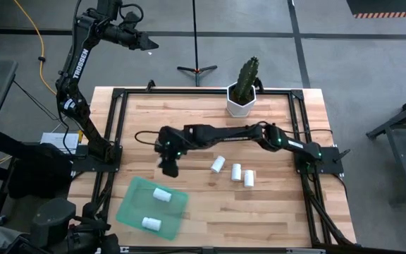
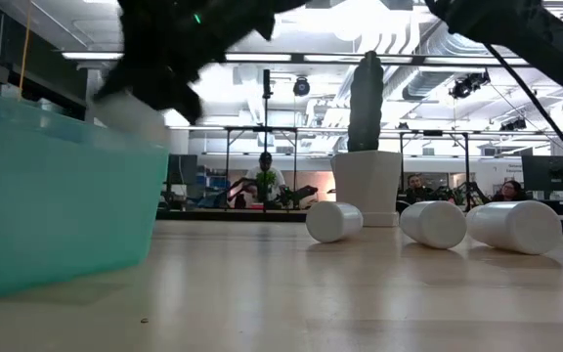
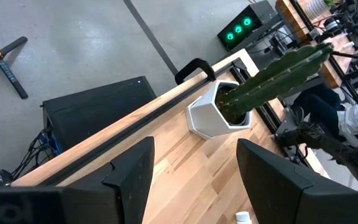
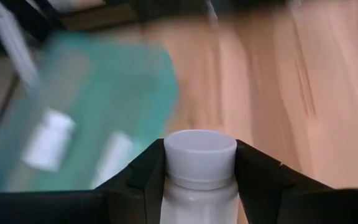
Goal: Pick and place pill bottles into a basket
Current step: Put the white pill bottle into the green bin
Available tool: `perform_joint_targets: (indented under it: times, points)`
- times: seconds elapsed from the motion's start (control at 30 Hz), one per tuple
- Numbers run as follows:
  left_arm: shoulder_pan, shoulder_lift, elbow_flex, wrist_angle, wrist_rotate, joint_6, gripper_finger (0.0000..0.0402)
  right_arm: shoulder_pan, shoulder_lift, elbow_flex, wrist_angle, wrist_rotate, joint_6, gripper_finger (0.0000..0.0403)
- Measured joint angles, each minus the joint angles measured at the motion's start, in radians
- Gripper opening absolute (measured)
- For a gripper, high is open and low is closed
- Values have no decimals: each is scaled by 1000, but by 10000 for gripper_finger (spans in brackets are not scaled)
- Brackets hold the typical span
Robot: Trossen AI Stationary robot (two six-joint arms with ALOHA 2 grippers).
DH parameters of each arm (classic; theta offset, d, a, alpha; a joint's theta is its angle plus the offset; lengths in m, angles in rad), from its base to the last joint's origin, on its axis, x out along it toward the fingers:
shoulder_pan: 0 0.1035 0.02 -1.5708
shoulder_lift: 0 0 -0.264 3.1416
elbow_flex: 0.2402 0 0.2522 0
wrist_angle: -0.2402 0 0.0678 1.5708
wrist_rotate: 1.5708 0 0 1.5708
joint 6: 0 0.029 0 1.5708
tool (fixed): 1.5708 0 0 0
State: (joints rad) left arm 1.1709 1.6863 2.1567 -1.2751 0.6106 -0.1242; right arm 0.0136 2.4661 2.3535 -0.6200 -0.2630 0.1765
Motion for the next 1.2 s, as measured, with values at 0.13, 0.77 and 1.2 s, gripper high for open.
perform_joint_targets:
  times: [0.13, 0.77, 1.2]
  points:
    - [0, 0, 0, 0, 0, 0, 262, 46, 0, 2, 173, 21, -5, 149]
    - [0, 0, 0, 1, -3, 43, 262, 205, 121, 1, 625, 344, -37, 145]
    - [0, 0, 0, 2, -27, 45, 262, 236, 238, 0, 852, 485, 51, 145]
